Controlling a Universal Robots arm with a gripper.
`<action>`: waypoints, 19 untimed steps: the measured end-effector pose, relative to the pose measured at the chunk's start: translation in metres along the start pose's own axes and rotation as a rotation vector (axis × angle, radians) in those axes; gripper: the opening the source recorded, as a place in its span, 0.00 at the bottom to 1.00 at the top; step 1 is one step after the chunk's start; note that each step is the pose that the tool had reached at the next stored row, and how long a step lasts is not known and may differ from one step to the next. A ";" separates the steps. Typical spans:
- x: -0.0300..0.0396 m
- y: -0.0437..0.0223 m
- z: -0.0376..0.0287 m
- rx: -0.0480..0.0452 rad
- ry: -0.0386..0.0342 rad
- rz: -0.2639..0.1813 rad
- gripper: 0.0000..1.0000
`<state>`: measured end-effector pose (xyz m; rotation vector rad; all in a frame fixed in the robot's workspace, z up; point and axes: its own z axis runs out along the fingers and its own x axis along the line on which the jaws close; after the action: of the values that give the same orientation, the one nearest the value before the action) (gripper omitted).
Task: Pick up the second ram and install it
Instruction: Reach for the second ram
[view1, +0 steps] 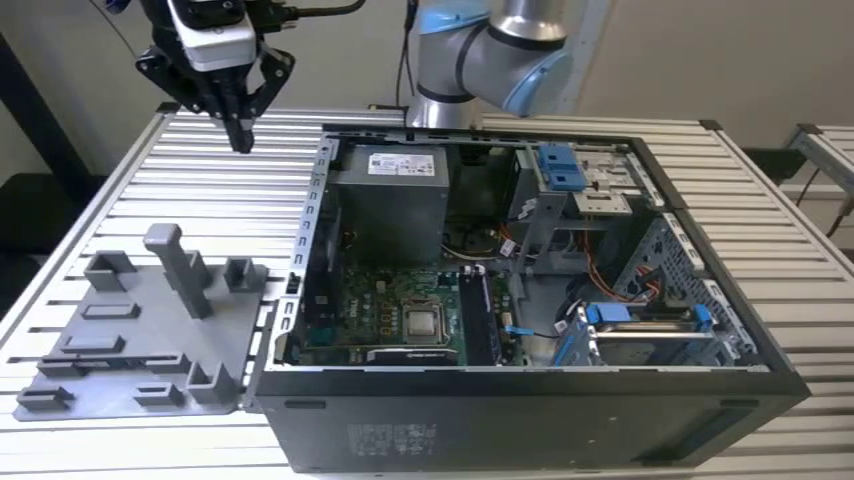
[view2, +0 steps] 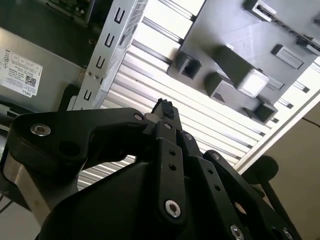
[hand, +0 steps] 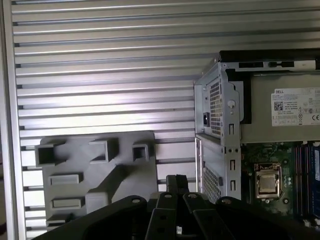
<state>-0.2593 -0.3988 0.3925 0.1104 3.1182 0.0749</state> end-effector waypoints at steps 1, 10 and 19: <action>0.0018 -0.0001 0.0000 0.0000 0.0000 0.000 0.11; 0.0216 -0.0015 -0.0004 0.0000 -0.0001 0.000 0.11; 0.0408 -0.0029 -0.0009 0.0000 0.0000 0.000 0.11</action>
<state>-0.3002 -0.3988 0.3925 0.1103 3.1182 0.0750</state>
